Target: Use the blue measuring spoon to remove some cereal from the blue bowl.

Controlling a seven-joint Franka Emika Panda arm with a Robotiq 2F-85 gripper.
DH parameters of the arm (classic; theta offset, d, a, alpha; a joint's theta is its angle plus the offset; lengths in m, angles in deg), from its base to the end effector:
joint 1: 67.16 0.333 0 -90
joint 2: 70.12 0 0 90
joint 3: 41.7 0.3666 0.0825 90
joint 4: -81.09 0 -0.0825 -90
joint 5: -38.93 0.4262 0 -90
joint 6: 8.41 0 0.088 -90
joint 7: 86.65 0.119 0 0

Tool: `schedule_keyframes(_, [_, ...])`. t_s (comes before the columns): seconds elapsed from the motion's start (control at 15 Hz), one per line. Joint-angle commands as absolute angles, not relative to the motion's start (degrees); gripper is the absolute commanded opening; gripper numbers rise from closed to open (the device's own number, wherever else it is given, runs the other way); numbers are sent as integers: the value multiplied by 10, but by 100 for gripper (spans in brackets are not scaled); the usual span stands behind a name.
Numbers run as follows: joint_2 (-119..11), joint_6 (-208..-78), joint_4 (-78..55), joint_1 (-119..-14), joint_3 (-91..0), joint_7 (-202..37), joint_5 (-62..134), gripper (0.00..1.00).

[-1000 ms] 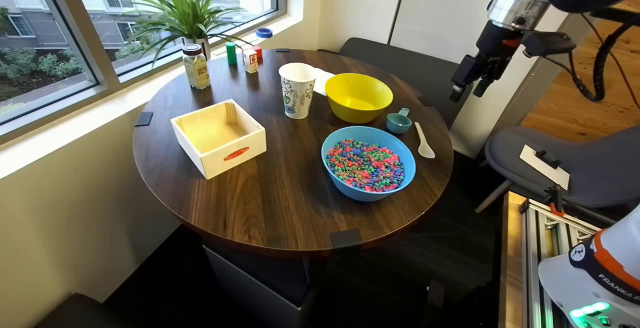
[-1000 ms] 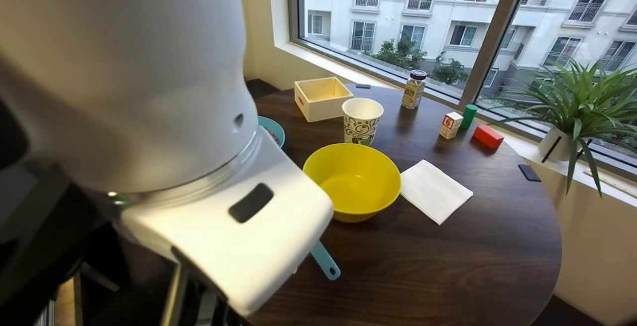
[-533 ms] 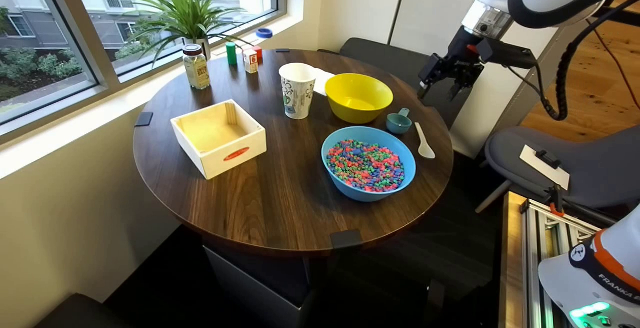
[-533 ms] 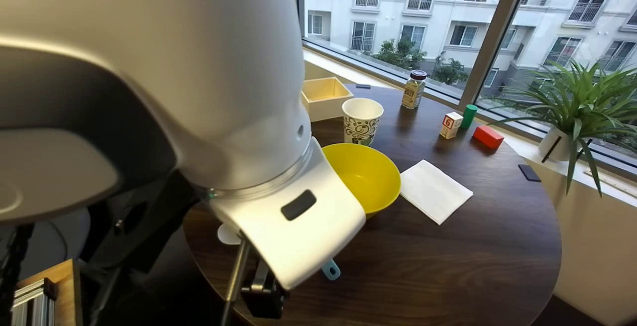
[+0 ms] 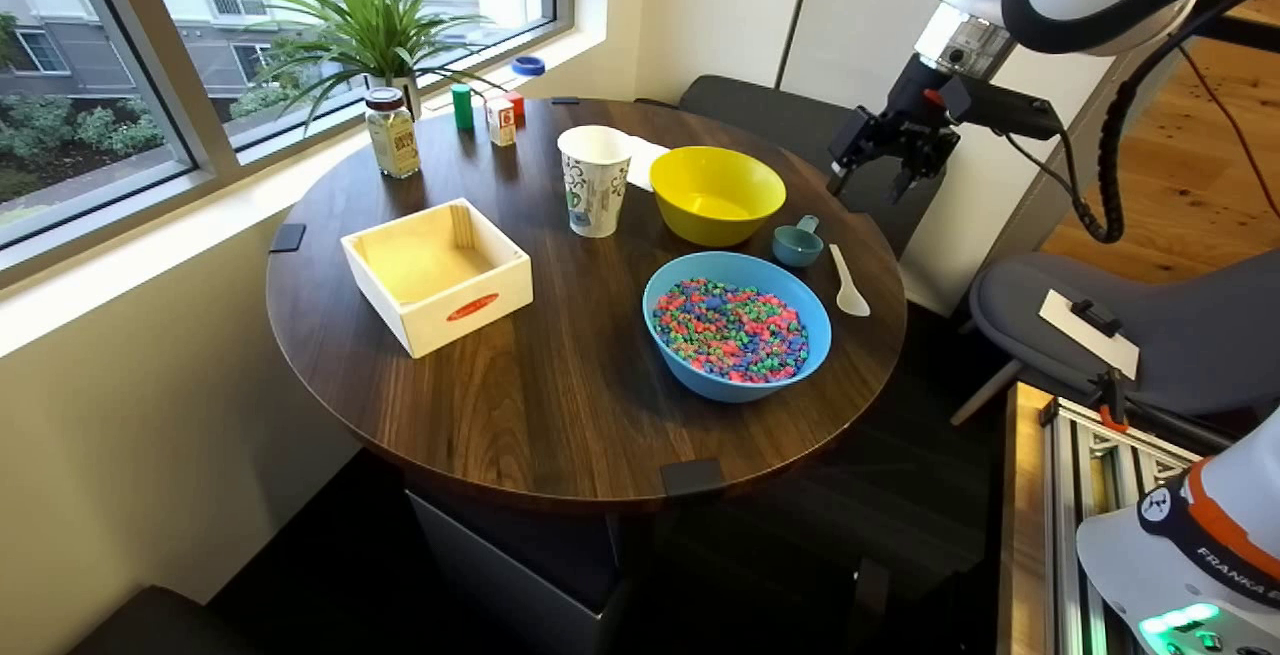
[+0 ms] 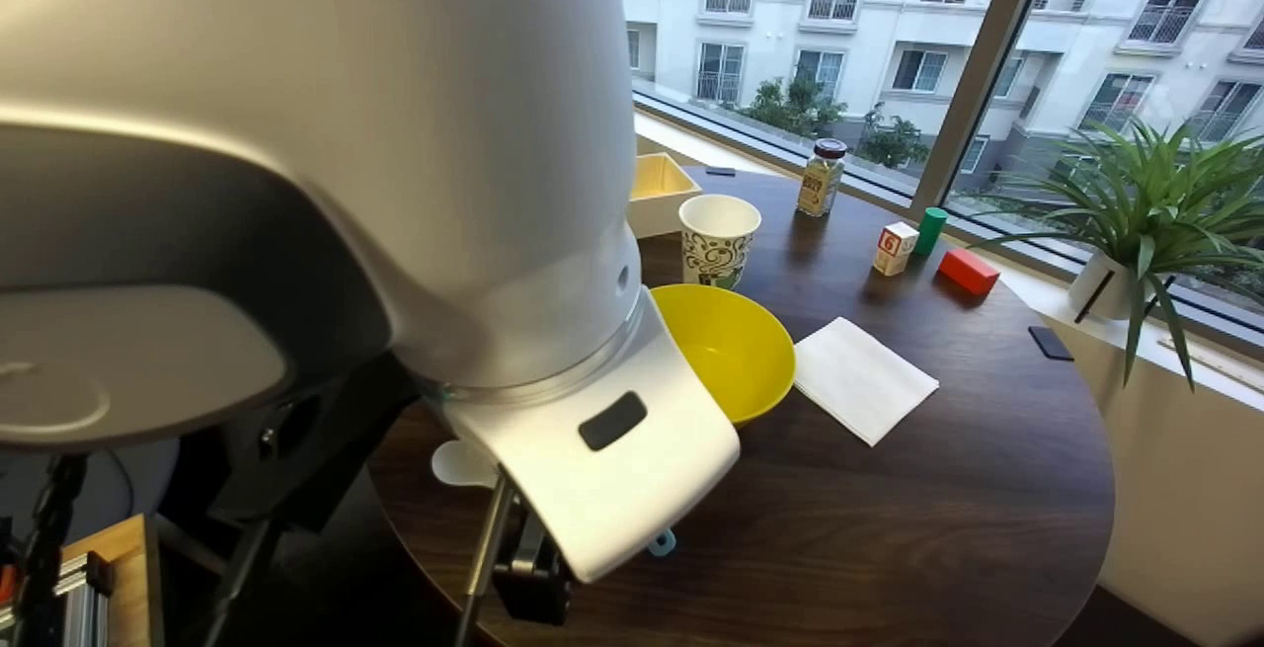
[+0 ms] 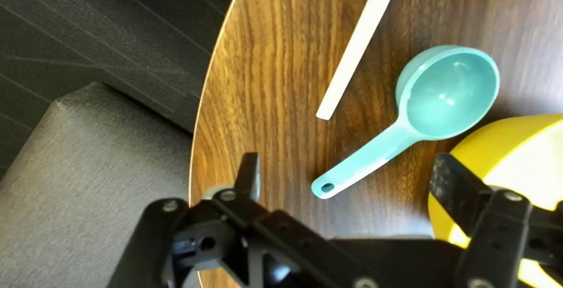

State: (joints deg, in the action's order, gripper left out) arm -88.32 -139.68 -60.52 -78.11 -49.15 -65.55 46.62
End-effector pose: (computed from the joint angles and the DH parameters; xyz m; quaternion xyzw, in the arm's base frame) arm 0.4459 -0.1451 0.4345 -0.9227 0.3726 -0.0643 0.0752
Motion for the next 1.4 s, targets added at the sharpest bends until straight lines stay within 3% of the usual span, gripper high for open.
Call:
schedule_keyframes(0.0, [-861, -1397, -592, -777, -493, -633, 519, 100])
schedule_keyframes(1.13, [-748, -1393, -520, -779, -490, -519, 533, 99])
schedule_keyframes(1.33, [-732, -1391, -506, -775, -491, -514, 534, 85])
